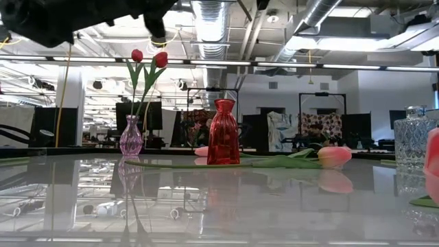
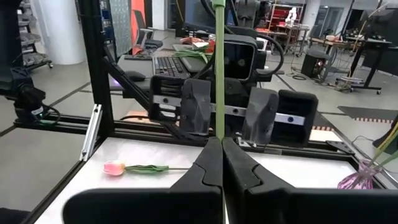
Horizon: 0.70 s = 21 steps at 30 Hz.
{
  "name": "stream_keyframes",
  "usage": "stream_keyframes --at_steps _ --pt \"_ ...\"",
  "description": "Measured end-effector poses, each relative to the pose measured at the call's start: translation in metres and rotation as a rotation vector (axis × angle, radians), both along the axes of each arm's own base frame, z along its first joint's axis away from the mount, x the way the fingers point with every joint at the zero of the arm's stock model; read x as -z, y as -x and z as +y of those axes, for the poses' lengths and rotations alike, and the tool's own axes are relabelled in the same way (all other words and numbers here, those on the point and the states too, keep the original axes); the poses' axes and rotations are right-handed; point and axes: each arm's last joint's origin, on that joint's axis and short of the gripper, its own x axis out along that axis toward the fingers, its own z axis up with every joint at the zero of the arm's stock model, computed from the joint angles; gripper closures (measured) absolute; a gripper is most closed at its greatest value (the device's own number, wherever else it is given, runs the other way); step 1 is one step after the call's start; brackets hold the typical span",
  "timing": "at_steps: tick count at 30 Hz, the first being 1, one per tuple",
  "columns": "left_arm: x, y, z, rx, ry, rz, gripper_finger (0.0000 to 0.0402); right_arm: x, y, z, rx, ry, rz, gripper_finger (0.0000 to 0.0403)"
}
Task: Sort flowers into vase by color
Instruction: Put the top left pink-orange tulip into the red vase
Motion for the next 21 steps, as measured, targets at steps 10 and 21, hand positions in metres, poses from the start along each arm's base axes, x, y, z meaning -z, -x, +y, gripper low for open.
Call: stream_keyframes --at_steps 10,21 --pt "-0.015 -0.024 -0.005 -0.001 -0.094 -0.053 0.0269 0.001 0.000 0.000 -0.001 0.003 0.009 0.0383" --pt "-0.021 -0.025 -0.005 -0.029 -0.099 -0.077 0.0269 0.001 0.000 -0.001 0.002 0.004 0.013 0.0383"
